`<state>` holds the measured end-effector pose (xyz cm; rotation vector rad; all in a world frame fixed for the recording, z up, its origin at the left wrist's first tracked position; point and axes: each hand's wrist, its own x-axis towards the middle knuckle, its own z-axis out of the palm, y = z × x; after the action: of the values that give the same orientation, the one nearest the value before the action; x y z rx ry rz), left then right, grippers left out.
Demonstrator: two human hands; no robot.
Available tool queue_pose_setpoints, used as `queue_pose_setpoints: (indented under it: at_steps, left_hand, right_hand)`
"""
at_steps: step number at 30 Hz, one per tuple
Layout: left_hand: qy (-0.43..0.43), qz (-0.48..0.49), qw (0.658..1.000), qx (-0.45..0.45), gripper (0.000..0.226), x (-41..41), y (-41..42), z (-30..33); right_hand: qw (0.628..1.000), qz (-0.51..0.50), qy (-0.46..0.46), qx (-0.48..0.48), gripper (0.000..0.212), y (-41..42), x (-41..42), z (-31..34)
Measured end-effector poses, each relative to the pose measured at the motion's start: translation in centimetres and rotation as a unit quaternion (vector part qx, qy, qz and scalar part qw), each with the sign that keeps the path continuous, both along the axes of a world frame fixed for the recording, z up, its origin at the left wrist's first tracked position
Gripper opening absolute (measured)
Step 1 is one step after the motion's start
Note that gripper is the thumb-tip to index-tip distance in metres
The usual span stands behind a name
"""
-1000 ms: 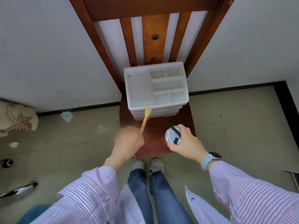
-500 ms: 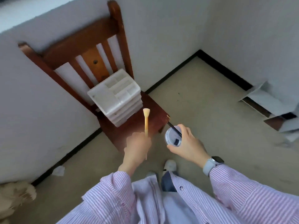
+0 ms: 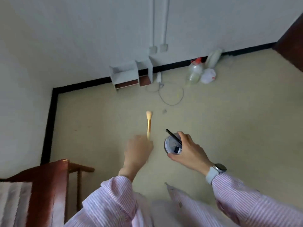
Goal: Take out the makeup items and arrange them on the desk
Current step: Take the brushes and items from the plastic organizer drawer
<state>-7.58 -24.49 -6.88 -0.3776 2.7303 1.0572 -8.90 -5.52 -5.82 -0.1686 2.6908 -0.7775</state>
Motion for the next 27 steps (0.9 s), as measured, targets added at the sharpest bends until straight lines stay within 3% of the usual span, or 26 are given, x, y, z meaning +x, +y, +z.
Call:
queue_pose_setpoints:
  at_steps: [7,14,27]
  left_hand:
    - [-0.017,-0.216,0.976,0.004,0.037,-6.9,26.7,-0.3]
    - [-0.049,-0.400,0.915,-0.002,0.035,-12.7,47.2,-0.3]
    - [0.014,-0.540,0.842,0.015,0.037,-35.5,82.9,2.2]
  right_hand:
    - [0.981,-0.195,-0.022,0.002,0.058,25.1,1.3,-0.5]
    - [0.927,-0.372,-0.035,0.006,0.068,43.7,1.3,-0.7]
    - [0.860,-0.506,-0.031,0.061,0.074,74.0,-16.3,2.0]
